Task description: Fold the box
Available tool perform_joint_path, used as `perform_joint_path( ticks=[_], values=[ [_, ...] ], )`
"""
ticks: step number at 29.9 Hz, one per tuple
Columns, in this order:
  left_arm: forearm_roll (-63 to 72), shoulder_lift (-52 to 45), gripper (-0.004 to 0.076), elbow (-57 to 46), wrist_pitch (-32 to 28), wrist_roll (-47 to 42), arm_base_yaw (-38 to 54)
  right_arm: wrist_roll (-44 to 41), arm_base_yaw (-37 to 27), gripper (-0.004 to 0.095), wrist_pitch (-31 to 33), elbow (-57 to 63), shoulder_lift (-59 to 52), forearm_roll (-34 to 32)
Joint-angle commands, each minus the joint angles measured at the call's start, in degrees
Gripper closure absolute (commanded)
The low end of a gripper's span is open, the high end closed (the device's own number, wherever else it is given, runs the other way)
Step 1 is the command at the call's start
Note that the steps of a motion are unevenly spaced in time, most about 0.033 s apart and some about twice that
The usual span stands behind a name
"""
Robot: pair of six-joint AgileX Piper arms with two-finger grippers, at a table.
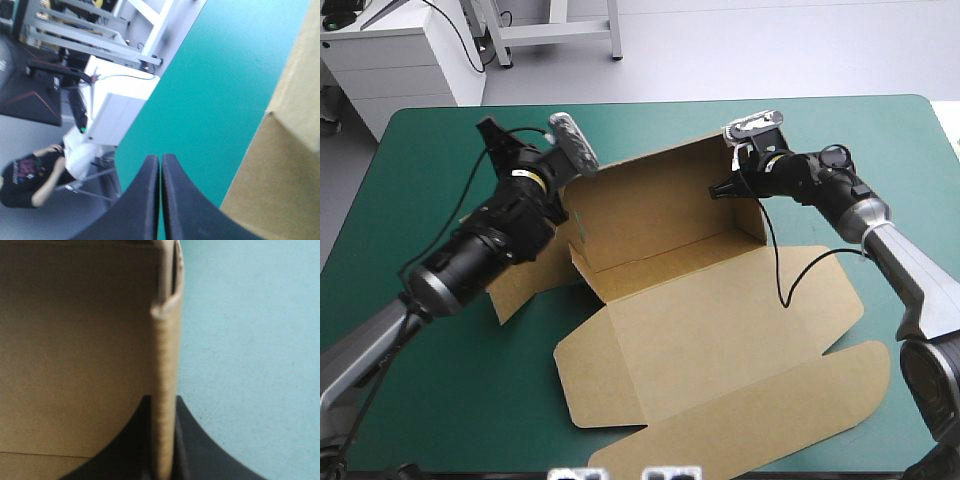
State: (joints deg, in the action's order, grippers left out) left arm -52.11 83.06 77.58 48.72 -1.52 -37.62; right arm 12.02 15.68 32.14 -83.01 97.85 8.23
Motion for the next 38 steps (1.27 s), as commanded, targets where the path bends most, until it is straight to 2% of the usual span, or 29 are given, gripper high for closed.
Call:
perform_joint_path(
  ticks=[1,5,14,20,27,34,38],
  values=[
    [13.1,-4.3,0.0725,3.2,-4.9,6.0,8.3,0.0,-1.8,0.092,5.4,-7.5,-2.7,-0.5],
    [32.0,-6.4,0.0726,3.3,-8.0,13.3,17.7,-0.1,-3.8,0.092,14.7,-14.1,-2.1,-1.1],
    [72.8,-11.2,0.0733,1.5,-8.0,36.2,32.5,-1.4,-7.0,0.0921,39.6,-32.0,7.4,-5.0],
    [85.6,-16.5,0.0732,-7.5,-12.0,44.3,36.8,-1.8,-7.1,0.0922,39.5,-36.1,13.8,-4.5],
    [89.0,-26.5,0.0732,-22.8,-19.1,46.8,36.9,-2.0,-7.2,0.0922,39.5,-36.1,21.6,-4.5],
    [95.4,-38.4,0.0732,-35.0,-20.2,51.7,36.9,-2.0,-7.2,0.0922,39.6,-35.7,27.2,-4.5],
    [96.8,-45.5,0.0732,-42.9,-23.6,51.7,36.9,-2.0,-7.0,0.0922,39.6,-34.8,26.0,-4.5]
  ],
)
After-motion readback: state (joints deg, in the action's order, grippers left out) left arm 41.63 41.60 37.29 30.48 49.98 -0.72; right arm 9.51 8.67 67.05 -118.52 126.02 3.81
